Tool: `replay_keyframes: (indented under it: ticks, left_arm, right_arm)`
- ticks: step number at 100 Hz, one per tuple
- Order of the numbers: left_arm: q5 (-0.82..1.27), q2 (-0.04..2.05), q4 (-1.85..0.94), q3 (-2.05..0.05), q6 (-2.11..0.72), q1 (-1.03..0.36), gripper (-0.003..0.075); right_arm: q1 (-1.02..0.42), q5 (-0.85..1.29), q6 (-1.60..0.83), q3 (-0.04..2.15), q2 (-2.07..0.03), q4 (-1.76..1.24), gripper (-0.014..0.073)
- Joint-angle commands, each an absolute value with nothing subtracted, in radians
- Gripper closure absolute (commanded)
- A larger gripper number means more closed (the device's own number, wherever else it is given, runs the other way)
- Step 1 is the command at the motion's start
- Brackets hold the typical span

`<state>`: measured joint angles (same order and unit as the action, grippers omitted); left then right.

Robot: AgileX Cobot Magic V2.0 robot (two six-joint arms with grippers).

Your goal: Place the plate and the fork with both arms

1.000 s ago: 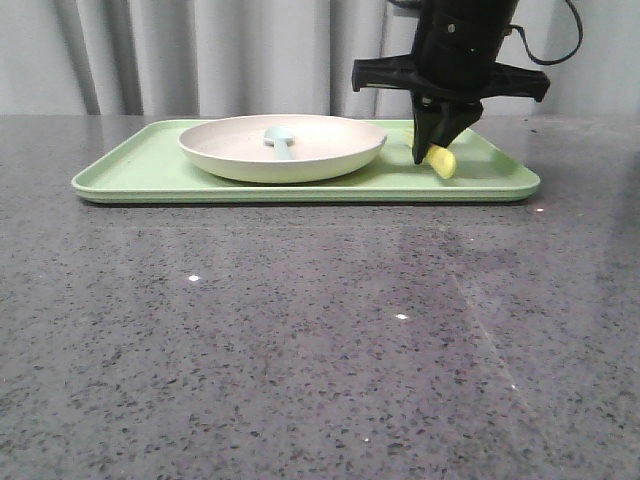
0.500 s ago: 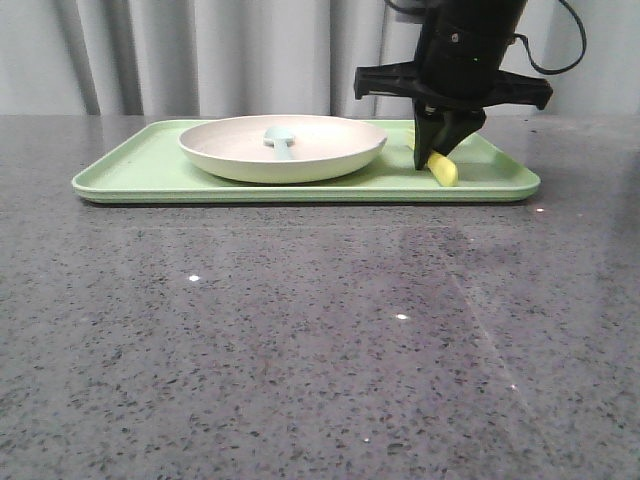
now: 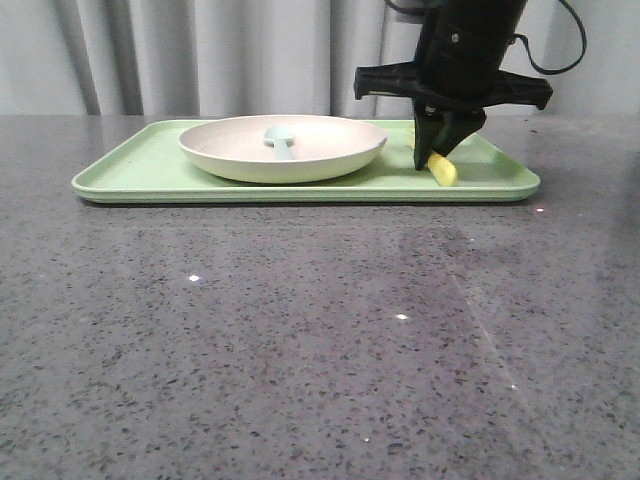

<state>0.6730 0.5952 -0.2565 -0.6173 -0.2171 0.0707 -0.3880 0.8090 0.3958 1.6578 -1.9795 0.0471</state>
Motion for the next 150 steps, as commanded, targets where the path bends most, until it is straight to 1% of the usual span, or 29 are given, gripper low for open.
replay_keyframes:
  ticks: [1,7,22,29,70,85,106,130,150]
  left_arm:
    - [0.601,0.595,-0.273,-0.646,-0.214,0.071,0.0333]
    - [0.601,0.595,-0.273,-0.646,-0.214,0.071,0.0333]
    - [0.601,0.595,-0.273,-0.646,-0.214,0.071,0.0333]
    - [0.601,0.595,-0.273,-0.646,-0.214,0.071,0.0333]
    - [0.601,0.595,-0.273,-0.646,-0.214,0.071,0.0333]
    - [0.601,0.595,-0.273,-0.646,-0.214,0.071,0.0333]
    - [0.601,0.595,-0.273,-0.646,-0.214,0.071,0.0333]
    - [0.601,0.595,-0.273,-0.646,-0.214,0.071,0.0333]
    - [0.601,0.595,-0.273,-0.646,-0.214,0.071,0.0333]
  right_arm:
    - [-0.381,0.799,0.387,1.669,-1.927,0.053,0.0487]
    - [-0.381,0.799,0.387,1.669,-1.927,0.053,0.0454]
    - [-0.381,0.804,0.387,1.669,-1.927,0.053,0.0280]
    - [-0.381,0.805,0.387,1.669,-1.927,0.053,0.0239]
    - [-0.375,0.807,0.387,1.672,-1.923,0.059,0.0242]
    - [-0.375,0.804,0.387,1.672,-1.889,0.062,0.0242]
    - [-0.375,0.807,0.387,1.672,-1.784,0.107,0.0242]
    - [-0.375,0.854,0.386,1.666,-1.615,0.213,0.0242]
    - [-0.375,0.857,0.386,1.559,-1.447,0.275,0.0242]
